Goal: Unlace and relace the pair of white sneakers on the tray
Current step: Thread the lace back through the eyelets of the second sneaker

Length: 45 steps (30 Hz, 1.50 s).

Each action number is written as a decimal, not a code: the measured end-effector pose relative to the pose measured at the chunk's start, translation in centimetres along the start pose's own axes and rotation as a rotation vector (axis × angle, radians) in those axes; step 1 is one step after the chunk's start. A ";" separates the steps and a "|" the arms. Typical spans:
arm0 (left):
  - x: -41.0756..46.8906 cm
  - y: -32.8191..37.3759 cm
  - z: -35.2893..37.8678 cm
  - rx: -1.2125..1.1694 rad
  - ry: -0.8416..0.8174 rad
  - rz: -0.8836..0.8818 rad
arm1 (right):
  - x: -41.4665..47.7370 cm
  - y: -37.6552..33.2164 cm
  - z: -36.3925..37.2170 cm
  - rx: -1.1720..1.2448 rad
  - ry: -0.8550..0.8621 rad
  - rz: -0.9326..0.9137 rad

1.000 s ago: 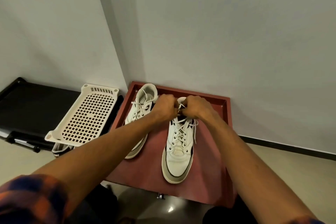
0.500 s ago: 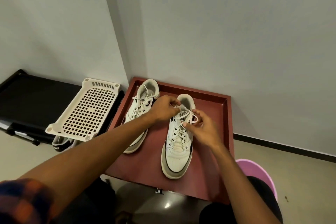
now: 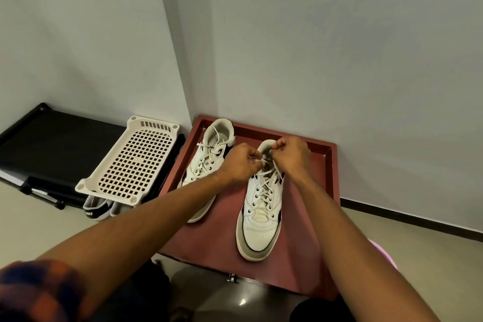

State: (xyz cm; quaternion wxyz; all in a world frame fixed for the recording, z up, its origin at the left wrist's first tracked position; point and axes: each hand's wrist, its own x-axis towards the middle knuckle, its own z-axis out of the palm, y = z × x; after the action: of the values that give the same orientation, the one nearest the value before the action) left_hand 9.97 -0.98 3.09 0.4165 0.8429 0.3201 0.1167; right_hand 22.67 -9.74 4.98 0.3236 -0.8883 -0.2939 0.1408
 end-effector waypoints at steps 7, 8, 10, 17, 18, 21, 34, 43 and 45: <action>0.8 0.4 0.1 0.111 -0.004 0.053 | 0.1 0.6 0.0 0.091 0.037 0.043; 1.0 0.5 0.1 0.103 -0.003 0.053 | -0.2 1.1 -0.2 0.128 0.047 0.040; 1.4 0.8 0.0 0.072 0.000 0.070 | -1.4 2.2 -0.8 0.192 0.030 0.043; 1.7 1.0 -0.7 0.031 0.094 0.126 | -3.4 4.5 -0.5 0.019 -0.096 -0.267; 1.5 0.7 -0.8 -0.006 0.114 0.110 | -3.1 4.2 -0.4 -0.009 -0.104 -0.305; 0.6 -0.2 -1.3 -0.074 0.162 0.042 | -1.8 2.5 -0.3 -0.151 -0.254 -0.344; -4.1 -0.6 2.8 -0.246 0.000 -0.046 | 2.4 -1.4 2.2 -0.794 -0.698 -0.355; -4.7 -2.2 3.5 -0.334 -0.049 -0.093 | 2.9 -1.6 0.3 -0.581 -0.532 -0.381; -5.0 -2.5 3.6 -0.361 -0.072 -0.129 | 2.4 -0.1 0.3 -0.510 -0.490 -0.360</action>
State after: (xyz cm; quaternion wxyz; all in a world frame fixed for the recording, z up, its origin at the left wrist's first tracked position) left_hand 6.66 -5.34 -0.70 0.5788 0.7356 0.3325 0.1152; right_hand 24.40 -8.03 4.72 0.0322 -0.8147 -0.5388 0.2119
